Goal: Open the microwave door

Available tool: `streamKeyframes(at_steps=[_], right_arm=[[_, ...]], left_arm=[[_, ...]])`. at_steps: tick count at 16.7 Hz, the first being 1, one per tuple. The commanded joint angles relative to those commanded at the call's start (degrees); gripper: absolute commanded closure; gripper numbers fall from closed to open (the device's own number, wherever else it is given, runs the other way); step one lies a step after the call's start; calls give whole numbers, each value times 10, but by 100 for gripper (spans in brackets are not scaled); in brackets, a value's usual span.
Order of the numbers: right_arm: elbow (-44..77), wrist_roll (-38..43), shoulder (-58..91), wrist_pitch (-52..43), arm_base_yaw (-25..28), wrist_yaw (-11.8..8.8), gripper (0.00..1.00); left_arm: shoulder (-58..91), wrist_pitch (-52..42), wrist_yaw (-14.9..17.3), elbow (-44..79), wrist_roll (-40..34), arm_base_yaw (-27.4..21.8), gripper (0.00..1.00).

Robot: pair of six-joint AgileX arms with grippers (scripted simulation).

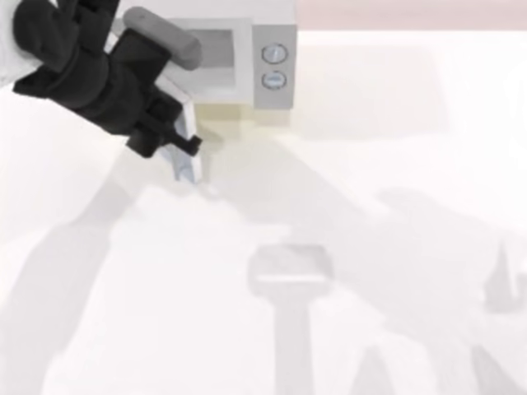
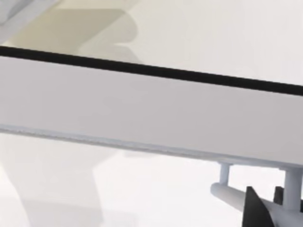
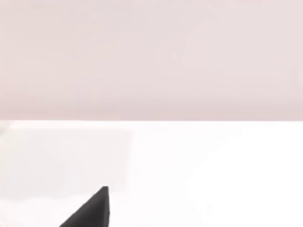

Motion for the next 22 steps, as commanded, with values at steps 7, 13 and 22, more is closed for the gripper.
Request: streamKeyframes(at_steps=[7, 13, 22], right_arm=[[0, 0, 0, 0, 0, 0, 0], [0, 0, 0, 0, 0, 0, 0], [0, 0, 0, 0, 0, 0, 0]], left_arm=[[0, 0, 0, 0, 0, 0, 100], [0, 0, 0, 0, 0, 0, 100], [-11, -17, 35, -14, 68, 28, 100]])
